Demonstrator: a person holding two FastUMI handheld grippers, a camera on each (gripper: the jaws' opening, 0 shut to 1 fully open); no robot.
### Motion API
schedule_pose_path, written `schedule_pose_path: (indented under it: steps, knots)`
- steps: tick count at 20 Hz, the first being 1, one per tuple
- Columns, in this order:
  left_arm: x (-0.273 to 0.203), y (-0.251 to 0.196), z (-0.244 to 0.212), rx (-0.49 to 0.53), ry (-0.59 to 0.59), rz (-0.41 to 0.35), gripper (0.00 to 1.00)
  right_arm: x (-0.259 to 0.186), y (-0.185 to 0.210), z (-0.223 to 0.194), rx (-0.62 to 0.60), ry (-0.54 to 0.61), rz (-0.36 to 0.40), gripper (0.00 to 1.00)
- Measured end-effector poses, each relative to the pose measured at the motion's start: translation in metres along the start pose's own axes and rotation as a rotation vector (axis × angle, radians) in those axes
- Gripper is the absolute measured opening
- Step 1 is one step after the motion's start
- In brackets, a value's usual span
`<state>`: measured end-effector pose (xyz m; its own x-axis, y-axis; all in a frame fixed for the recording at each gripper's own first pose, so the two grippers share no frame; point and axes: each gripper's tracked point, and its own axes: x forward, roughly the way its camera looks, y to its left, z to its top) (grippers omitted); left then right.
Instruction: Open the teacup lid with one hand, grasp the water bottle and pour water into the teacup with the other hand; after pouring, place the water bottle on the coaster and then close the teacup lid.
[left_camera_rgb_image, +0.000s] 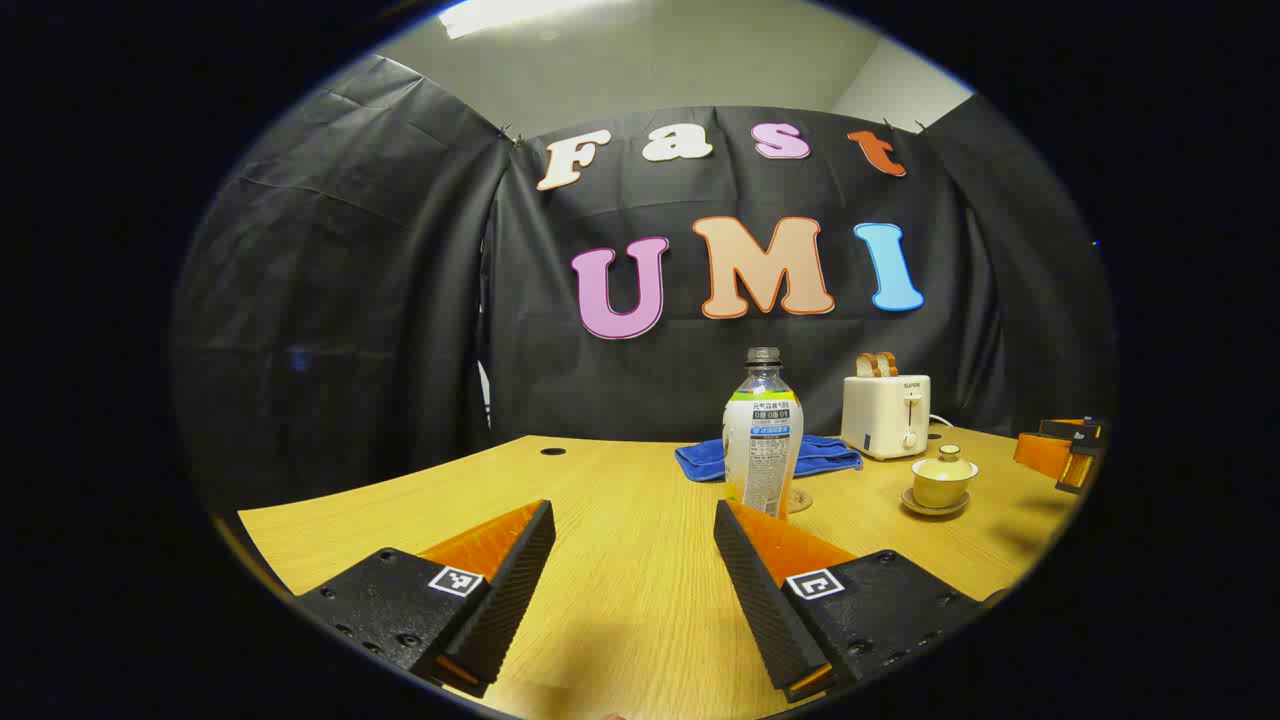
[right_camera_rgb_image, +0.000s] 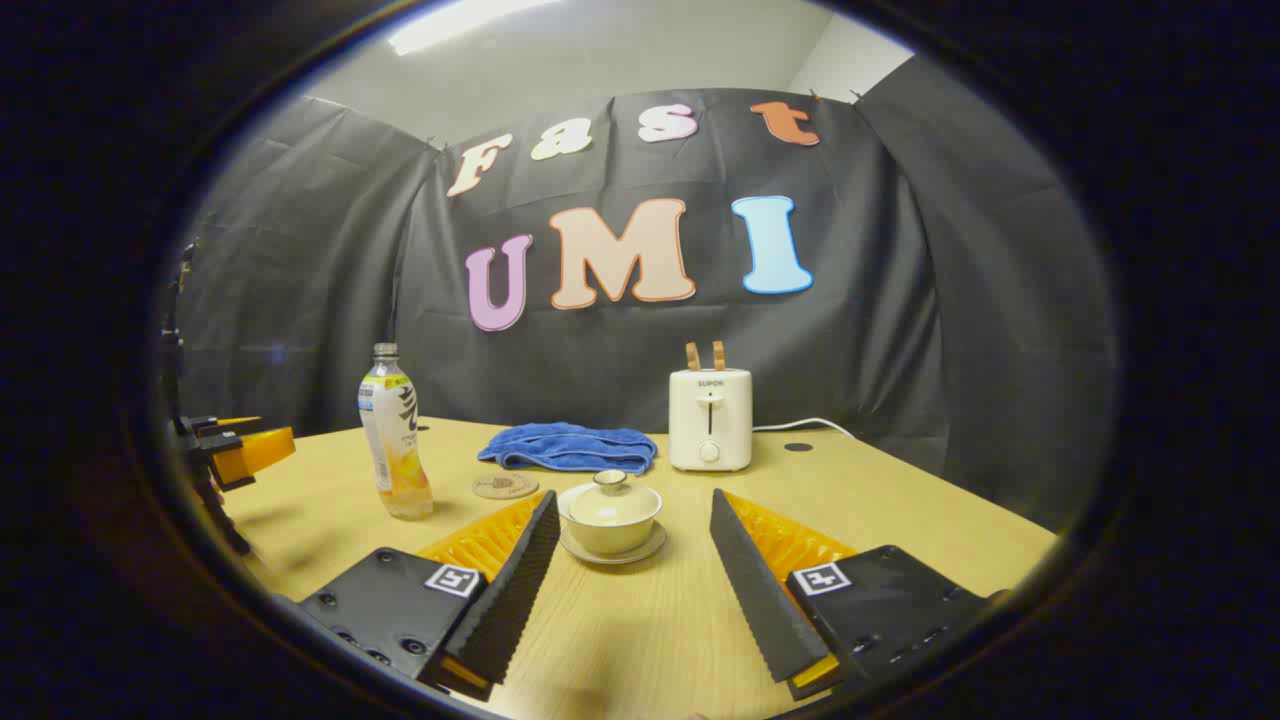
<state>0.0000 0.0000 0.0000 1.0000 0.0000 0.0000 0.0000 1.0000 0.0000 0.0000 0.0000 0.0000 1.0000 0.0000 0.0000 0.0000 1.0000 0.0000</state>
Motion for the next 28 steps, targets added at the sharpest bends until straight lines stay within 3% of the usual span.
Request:
schedule_pose_path:
  steps: [17,19,21,28]
  knots:
    - [0.004,0.001,-0.005,0.005,0.031,0.014,0.94,0.001,0.001,0.0,0.001,0.003,-0.001,0.99]
    - [0.003,0.0,-0.006,0.004,0.029,0.009,0.9,0.002,0.002,0.0,0.001,0.002,-0.001,0.99]
    - [0.004,0.0,-0.007,0.004,0.031,0.004,0.94,0.005,0.002,0.0,0.001,0.002,-0.002,0.99]
    - [0.004,-0.001,-0.006,0.005,0.031,-0.002,0.94,0.034,0.022,-0.004,0.003,0.019,0.07,0.99]
